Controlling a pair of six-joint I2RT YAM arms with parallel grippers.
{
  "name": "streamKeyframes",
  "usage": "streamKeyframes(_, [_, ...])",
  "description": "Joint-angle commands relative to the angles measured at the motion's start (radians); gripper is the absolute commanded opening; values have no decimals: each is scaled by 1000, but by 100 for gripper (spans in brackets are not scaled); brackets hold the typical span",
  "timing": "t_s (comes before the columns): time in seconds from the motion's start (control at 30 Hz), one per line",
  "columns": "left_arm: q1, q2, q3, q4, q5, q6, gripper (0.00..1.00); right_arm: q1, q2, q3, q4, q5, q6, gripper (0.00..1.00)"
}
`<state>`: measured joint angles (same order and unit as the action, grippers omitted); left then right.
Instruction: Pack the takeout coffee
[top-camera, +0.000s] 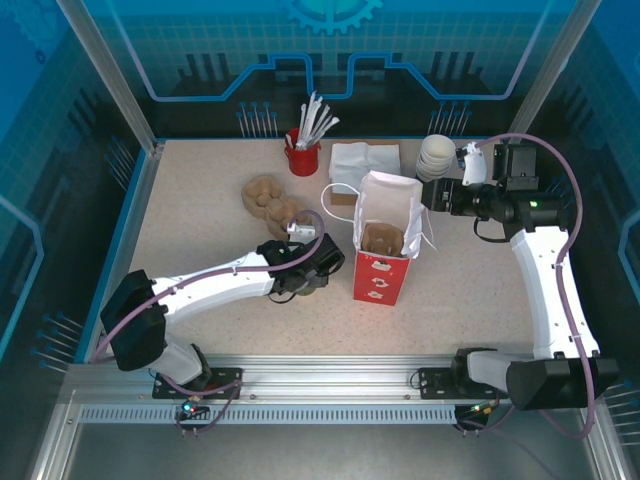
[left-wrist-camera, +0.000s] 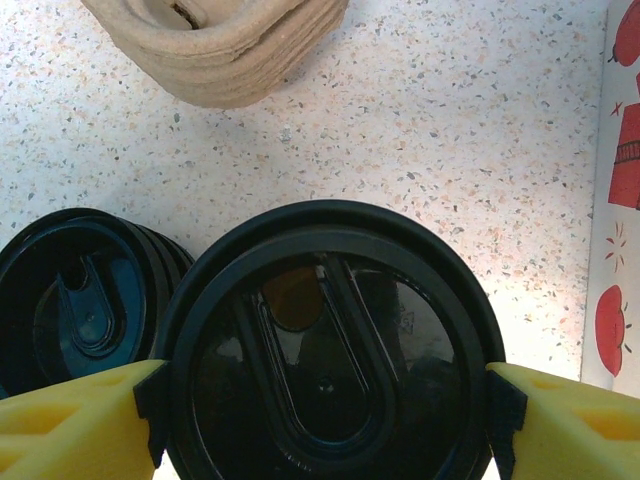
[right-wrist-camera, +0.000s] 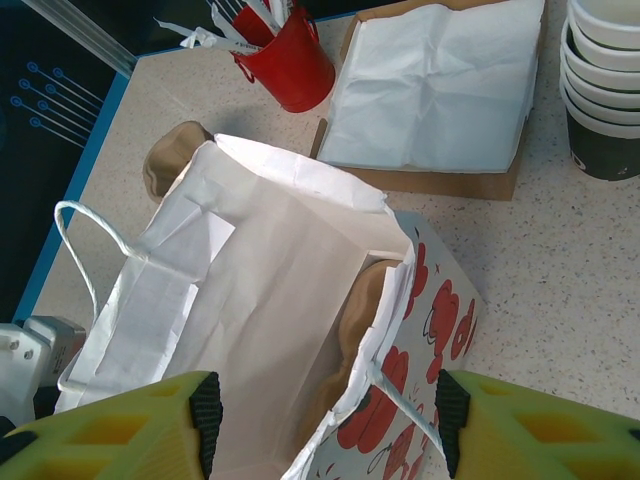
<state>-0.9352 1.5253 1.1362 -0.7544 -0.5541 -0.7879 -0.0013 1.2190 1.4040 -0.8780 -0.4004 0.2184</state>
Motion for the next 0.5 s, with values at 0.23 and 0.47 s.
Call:
streamKeyframes(0.23, [7, 48, 16, -28, 5, -36, 81, -21, -5, 3, 3, -9, -20, 61])
streamKeyframes(0.47, [11, 57, 10, -22, 44, -25, 76, -21, 15, 22, 2, -22, -58, 60])
